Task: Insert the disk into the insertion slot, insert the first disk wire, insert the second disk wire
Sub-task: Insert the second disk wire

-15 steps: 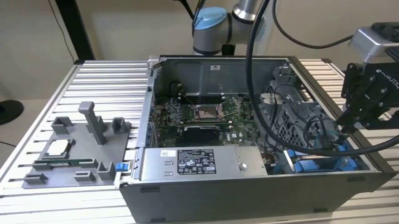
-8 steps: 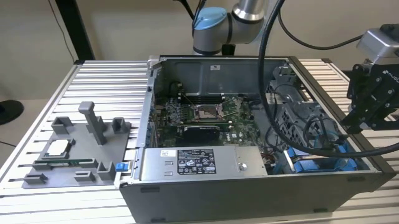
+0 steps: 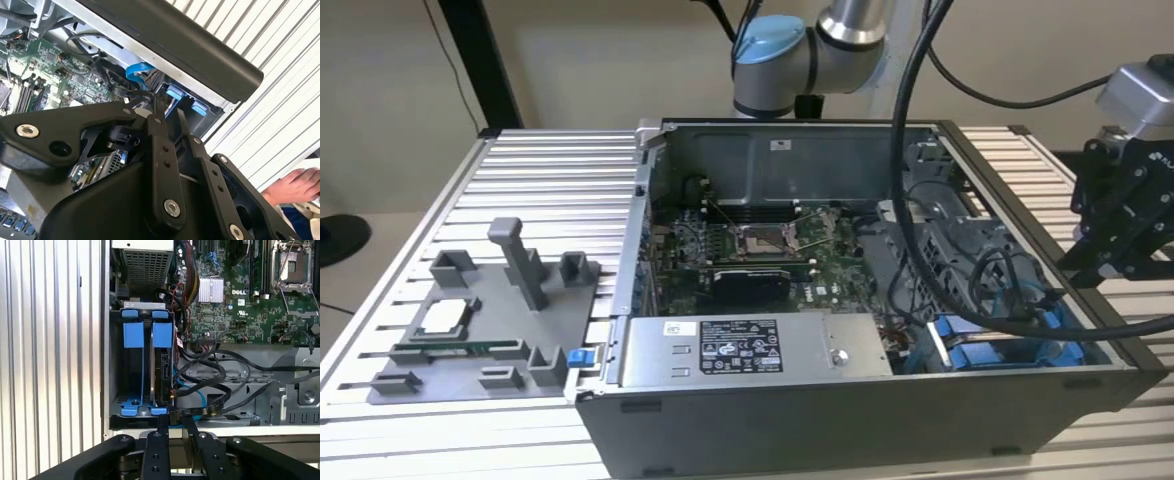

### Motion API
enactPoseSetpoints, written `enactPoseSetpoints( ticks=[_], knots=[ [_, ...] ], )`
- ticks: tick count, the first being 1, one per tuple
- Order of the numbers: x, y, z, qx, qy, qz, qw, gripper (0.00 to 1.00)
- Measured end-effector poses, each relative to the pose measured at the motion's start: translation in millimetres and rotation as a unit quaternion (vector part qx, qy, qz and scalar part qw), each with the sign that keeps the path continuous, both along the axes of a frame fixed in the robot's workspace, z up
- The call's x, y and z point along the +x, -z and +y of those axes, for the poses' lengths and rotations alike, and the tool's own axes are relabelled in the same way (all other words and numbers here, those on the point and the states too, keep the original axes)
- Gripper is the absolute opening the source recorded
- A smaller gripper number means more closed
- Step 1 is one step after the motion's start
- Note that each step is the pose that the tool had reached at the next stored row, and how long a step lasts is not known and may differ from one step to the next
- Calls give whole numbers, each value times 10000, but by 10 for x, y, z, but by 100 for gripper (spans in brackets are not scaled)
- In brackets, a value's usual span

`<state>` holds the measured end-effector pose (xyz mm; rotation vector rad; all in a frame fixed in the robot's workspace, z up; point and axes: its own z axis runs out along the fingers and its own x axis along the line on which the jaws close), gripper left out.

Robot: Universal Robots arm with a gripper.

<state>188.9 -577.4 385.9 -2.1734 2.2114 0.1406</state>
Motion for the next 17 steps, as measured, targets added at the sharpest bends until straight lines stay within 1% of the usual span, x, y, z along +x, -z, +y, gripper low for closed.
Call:
enactPoseSetpoints(
  ticks=[4, 14, 17],
  knots=[
    [23, 2, 0, 0, 0, 4, 10000, 0],
    [25, 5, -1, 0, 0, 4, 10000, 0],
    [26, 31, -1, 15, 0, 13, 10000, 0]
  ],
)
